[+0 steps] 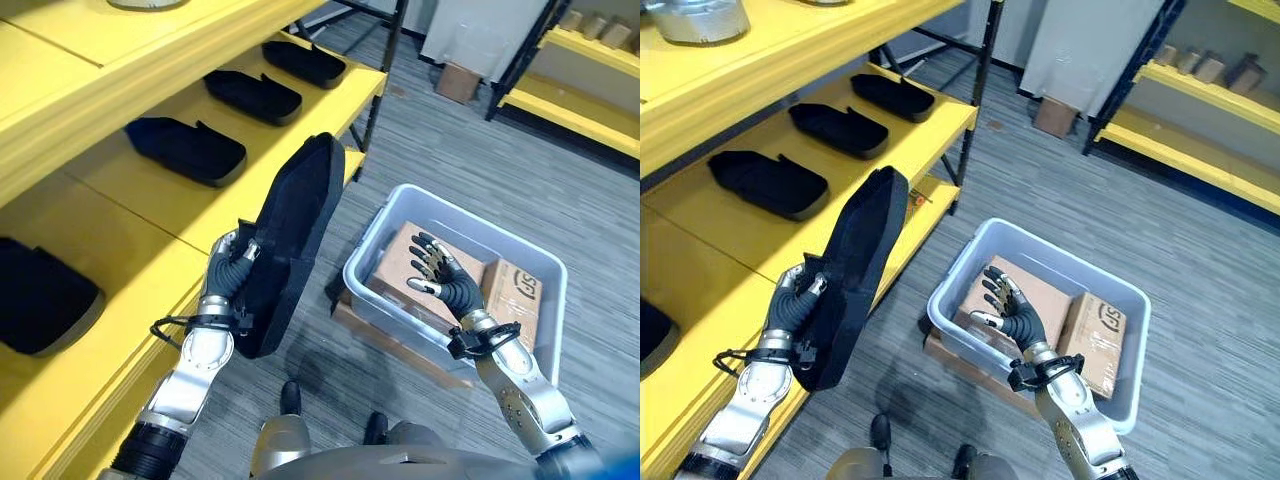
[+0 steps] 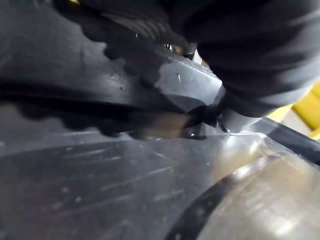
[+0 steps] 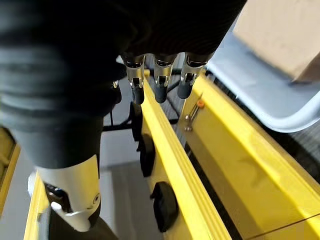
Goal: Move parts from the plastic box to the shelf.
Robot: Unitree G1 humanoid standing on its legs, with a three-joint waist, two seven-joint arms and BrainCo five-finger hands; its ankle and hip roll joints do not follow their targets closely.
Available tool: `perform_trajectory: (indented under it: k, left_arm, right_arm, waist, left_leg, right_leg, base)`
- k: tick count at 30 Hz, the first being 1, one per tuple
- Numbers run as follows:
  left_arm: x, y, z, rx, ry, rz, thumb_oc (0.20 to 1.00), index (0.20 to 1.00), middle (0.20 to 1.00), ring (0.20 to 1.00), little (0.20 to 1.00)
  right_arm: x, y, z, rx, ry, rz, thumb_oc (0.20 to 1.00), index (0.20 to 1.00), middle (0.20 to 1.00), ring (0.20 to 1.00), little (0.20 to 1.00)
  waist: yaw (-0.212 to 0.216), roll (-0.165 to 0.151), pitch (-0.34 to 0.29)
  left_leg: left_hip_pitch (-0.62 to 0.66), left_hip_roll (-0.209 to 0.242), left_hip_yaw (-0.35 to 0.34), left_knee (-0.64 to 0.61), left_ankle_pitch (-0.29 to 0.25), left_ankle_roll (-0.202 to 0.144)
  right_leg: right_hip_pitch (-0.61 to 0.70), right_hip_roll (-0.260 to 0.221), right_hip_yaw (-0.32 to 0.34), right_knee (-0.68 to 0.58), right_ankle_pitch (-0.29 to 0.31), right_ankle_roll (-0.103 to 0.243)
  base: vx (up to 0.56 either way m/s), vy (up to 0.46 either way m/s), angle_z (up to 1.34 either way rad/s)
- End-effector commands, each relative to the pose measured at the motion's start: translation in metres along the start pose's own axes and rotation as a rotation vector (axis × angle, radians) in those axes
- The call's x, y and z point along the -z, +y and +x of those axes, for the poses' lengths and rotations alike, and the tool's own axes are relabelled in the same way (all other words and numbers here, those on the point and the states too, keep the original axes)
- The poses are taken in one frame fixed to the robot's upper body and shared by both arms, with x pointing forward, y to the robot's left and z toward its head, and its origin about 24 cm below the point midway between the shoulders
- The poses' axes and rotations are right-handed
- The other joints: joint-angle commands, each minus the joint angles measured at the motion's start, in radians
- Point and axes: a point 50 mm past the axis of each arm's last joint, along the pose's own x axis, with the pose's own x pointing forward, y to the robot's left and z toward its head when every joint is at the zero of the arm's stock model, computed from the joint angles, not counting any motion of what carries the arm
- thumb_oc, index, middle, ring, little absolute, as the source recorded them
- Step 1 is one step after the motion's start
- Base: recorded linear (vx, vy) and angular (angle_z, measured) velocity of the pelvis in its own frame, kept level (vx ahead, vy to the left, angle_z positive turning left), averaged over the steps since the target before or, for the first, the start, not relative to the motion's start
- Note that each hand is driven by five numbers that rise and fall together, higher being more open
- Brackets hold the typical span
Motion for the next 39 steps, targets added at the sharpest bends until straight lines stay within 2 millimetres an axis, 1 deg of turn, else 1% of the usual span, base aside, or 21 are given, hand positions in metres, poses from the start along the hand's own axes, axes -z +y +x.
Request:
perform_trajectory:
  k: [1,4,5,6,7,9,10,14,15,16,17,18,21,23,26,28,31,32,35,36,39]
  left_arm:
    - [-0.032,-0.005,0.007,0.021,-0.165,-0.134,0.200,0.200,0.200,0.200,0.200]
    - [-0.028,-0.007,0.002,0.047,-0.138,-0.182,0.200,0.200,0.200,0.200,0.200]
    - [-0.028,-0.006,0.000,0.065,-0.142,-0.174,0.200,0.200,0.200,0.200,0.200]
    - [-0.026,-0.004,-0.003,0.071,-0.142,-0.177,0.200,0.200,0.200,0.200,0.200]
    - [-0.026,-0.004,-0.003,0.073,-0.142,-0.180,0.200,0.200,0.200,0.200,0.200]
    - [-0.030,-0.002,-0.007,0.083,-0.179,-0.206,0.200,0.200,0.200,0.200,0.200]
    - [-0.031,-0.002,-0.008,0.080,-0.191,-0.210,0.200,0.200,0.200,0.200,0.200]
    - [-0.037,0.001,-0.007,0.024,-0.216,-0.264,0.200,0.200,0.200,0.200,0.200]
    - [-0.040,0.002,-0.006,0.002,-0.229,-0.285,0.200,0.200,0.200,0.200,0.200]
    - [-0.048,0.007,-0.004,-0.019,-0.265,-0.319,0.200,0.200,0.200,0.200,0.200]
    - [-0.049,0.008,-0.003,-0.024,-0.272,-0.321,0.200,0.200,0.200,0.200,0.200]
    - [-0.052,0.010,-0.003,-0.028,-0.279,-0.321,0.200,0.200,0.200,0.200,0.200]
    - [-0.053,0.012,-0.004,-0.060,-0.297,-0.276,0.200,0.200,0.200,0.200,0.200]
    - [-0.048,0.016,-0.003,-0.113,-0.244,-0.277,0.200,0.200,0.200,0.200,0.200]
    - [-0.048,0.021,-0.001,-0.157,-0.258,-0.219,0.200,0.200,0.200,0.200,0.200]
    - [-0.044,0.025,-0.002,-0.167,-0.231,-0.202,0.200,0.200,0.200,0.200,0.200]
    - [-0.037,0.034,-0.009,-0.193,-0.190,-0.163,0.200,0.200,0.200,0.200,0.200]
    - [-0.034,0.036,-0.010,-0.192,-0.177,-0.153,0.200,0.200,0.200,0.200,0.200]
    - [-0.033,0.037,-0.012,-0.127,-0.178,-0.124,0.200,0.200,0.200,0.200,0.200]
    - [-0.033,0.037,-0.012,-0.086,-0.178,-0.118,0.200,0.200,0.200,0.200,0.200]
    - [-0.036,0.032,-0.012,0.002,-0.196,-0.082,0.200,0.200,0.200,0.200,0.200]
  right_arm:
    - [-0.019,-0.003,0.001,0.009,-0.098,0.015,1.000,1.000,1.000,1.000,1.000]
    - [-0.013,-0.006,0.000,0.049,-0.080,0.071,1.000,1.000,1.000,1.000,1.000]
    - [-0.011,-0.008,-0.005,0.072,-0.086,0.067,1.000,1.000,1.000,1.000,1.000]
    - [-0.010,-0.012,-0.013,0.107,-0.087,0.059,1.000,1.000,1.000,1.000,1.000]
    - [-0.010,-0.012,-0.014,0.113,-0.088,0.058,1.000,1.000,1.000,1.000,1.000]
    - [-0.016,-0.019,-0.026,0.157,-0.119,0.062,1.000,1.000,1.000,1.000,1.000]
    - [-0.019,-0.020,-0.028,0.162,-0.129,0.053,1.000,1.000,1.000,1.000,1.000]
    - [-0.028,-0.024,-0.027,0.157,-0.154,-0.018,1.000,1.000,1.000,1.000,1.000]
    - [-0.030,-0.025,-0.027,0.161,-0.162,-0.024,1.000,1.000,1.000,1.000,1.000]
    - [-0.033,-0.029,-0.027,0.188,-0.175,-0.017,1.000,1.000,1.000,1.000,1.000]
    - [-0.033,-0.030,-0.027,0.193,-0.176,-0.007,1.000,1.000,1.000,1.000,1.000]
    - [-0.034,-0.032,-0.028,0.207,-0.183,0.010,1.000,1.000,1.000,1.000,1.000]
    - [-0.034,-0.034,-0.031,0.207,-0.173,0.018,1.000,1.000,1.000,1.000,1.000]
    - [-0.031,-0.034,-0.032,0.201,-0.156,0.007,1.000,1.000,1.000,1.000,1.000]
    - [-0.032,-0.033,-0.032,0.182,-0.160,-0.013,1.000,1.000,1.000,1.000,1.000]
    - [-0.025,-0.029,-0.032,0.127,-0.116,0.132,1.000,1.000,1.000,1.000,1.000]
    - [-0.025,-0.018,-0.029,0.055,-0.123,0.157,1.000,1.000,1.000,1.000,1.000]
    - [-0.024,-0.014,-0.028,0.035,-0.111,0.156,1.000,1.000,1.000,1.000,1.000]
    - [-0.020,0.000,-0.021,-0.017,-0.078,0.194,1.000,1.000,1.000,1.000,1.000]
    - [-0.019,0.005,-0.018,-0.041,-0.064,0.216,1.000,1.000,1.000,1.000,1.000]
    - [-0.017,0.013,-0.014,-0.089,-0.038,0.254,1.000,1.000,1.000,1.000,1.000]
  waist:
    - [-0.023,0.020,-0.036]
    - [-0.012,0.031,-0.043]
    - [-0.021,0.046,-0.040]
    - [-0.043,0.056,-0.035]
    - [-0.046,0.057,-0.034]
    - [-0.083,0.063,-0.021]
    - [-0.089,0.063,-0.019]
    - [-0.101,0.058,0.020]
    - [-0.103,0.052,0.031]
    - [-0.109,0.047,0.040]
    - [-0.110,0.046,0.040]
    - [-0.116,0.045,0.037]
    - [-0.124,0.049,0.026]
    - [-0.123,0.078,0.019]
    - [-0.128,0.105,0.018]
    - [-0.115,0.115,0.014]
    - [-0.068,0.118,0.001]
    - [-0.057,0.115,-0.003]
    - [-0.007,0.106,-0.013]
    - [0.016,0.094,-0.013]
    - [0.047,0.077,-0.011]
  left_leg:
    - [0.032,-0.077,-0.092,0.006,-0.087,-0.009]
    - [0.015,-0.087,-0.134,0.006,-0.075,-0.021]
    - [0.015,-0.085,-0.115,0.006,-0.072,-0.025]
    - [0.030,-0.071,-0.035,0.008,-0.072,-0.029]
    - [0.032,-0.069,-0.021,0.010,-0.073,-0.030]
    - [0.027,-0.037,0.117,0.057,-0.090,-0.041]
    - [0.012,-0.029,0.134,0.077,-0.096,-0.044]
    - [-0.058,0.038,0.183,0.228,-0.131,-0.068]
    - [-0.062,0.069,0.183,0.274,-0.161,-0.080]
    - [-0.059,0.134,0.207,0.294,-0.158,-0.090]
    - [-0.055,0.145,0.211,0.293,-0.155,-0.093]
    - [-0.040,0.196,0.225,0.296,-0.124,-0.111]
    - [-0.001,0.253,0.211,0.294,-0.074,-0.136]
    - [0.012,0.250,0.185,0.251,-0.047,-0.149]
    - [0.026,0.218,0.184,0.181,-0.064,-0.143]
    - [0.039,0.176,0.165,0.138,-0.087,-0.134]
    - [0.050,0.143,0.144,0.081,-0.064,-0.120]
    - [0.066,0.137,0.132,0.065,-0.074,-0.128]
    - [0.061,0.106,0.114,0.056,-0.083,-0.112]
    - [0.060,0.089,0.113,0.047,-0.089,-0.100]
    - [0.069,0.058,0.124,0.026,-0.095,-0.076]
  right_leg:
    - [-0.030,0.139,0.077,0.032,0.083,-0.035]
    - [0.000,0.147,0.073,-0.050,0.075,-0.044]
    - [0.008,0.141,0.063,-0.071,0.073,-0.043]
    - [0.015,0.130,0.031,-0.071,0.067,-0.040]
    - [0.017,0.128,0.025,-0.071,0.067,-0.040]
    - [0.009,0.102,-0.027,-0.063,0.062,-0.036]
    - [0.002,0.096,-0.036,-0.058,0.060,-0.037]
    - [-0.027,0.051,-0.066,-0.020,0.043,-0.055]
    - [-0.030,0.033,-0.071,0.003,0.019,-0.057]
    - [-0.055,0.015,-0.100,0.037,0.004,-0.069]
    - [-0.058,0.012,-0.105,0.043,0.002,-0.070]
    - [-0.067,0.002,-0.125,0.054,-0.005,-0.076]
    - [-0.094,-0.017,-0.144,0.089,-0.020,-0.086]
    - [-0.104,-0.027,-0.144,0.112,-0.037,-0.087]
    - [-0.095,-0.057,-0.139,0.107,-0.026,-0.063]
    - [-0.066,-0.078,-0.136,0.081,-0.008,-0.040]
    - [-0.020,-0.104,-0.173,0.028,0.039,-0.015]
    - [0.005,-0.111,-0.174,0.018,0.027,0.001]
    - [0.034,-0.125,-0.207,0.004,0.039,0.022]
    - [0.042,-0.134,-0.229,-0.004,0.053,0.037]
    - [0.048,-0.162,-0.260,-0.032,0.109,0.073]
  base:
    - [0.02,-0.114,0.77]
    - [0.01,-0.174,0.82]
    - [0.11,-0.098,0.79]
    - [0.13,-0.004,0.60]
    - [0.13,0.051,0.61]
    - [-0.03,0.063,0.78]
    - [-0.15,0.087,1.09]
    - [-0.15,0.129,0.71]
    - [-0.15,0.202,0.07]
    - [-0.15,0.214,0.15]
    - [-0.19,0.203,0.11]
    - [-0.10,0.164,0.49]
    - [-0.10,0.270,0.60]
    - [-0.12,0.528,0.50]
    - [-0.11,0.481,0.36]
    - [-0.10,0.447,0.69]
    - [-0.13,0.389,0.89]
    - [-0.04,0.422,0.61]
    - [-0.09,0.339,0.45]
    - [-0.13,0.255,0.37]
    - [-0.13,0.240,0.28]
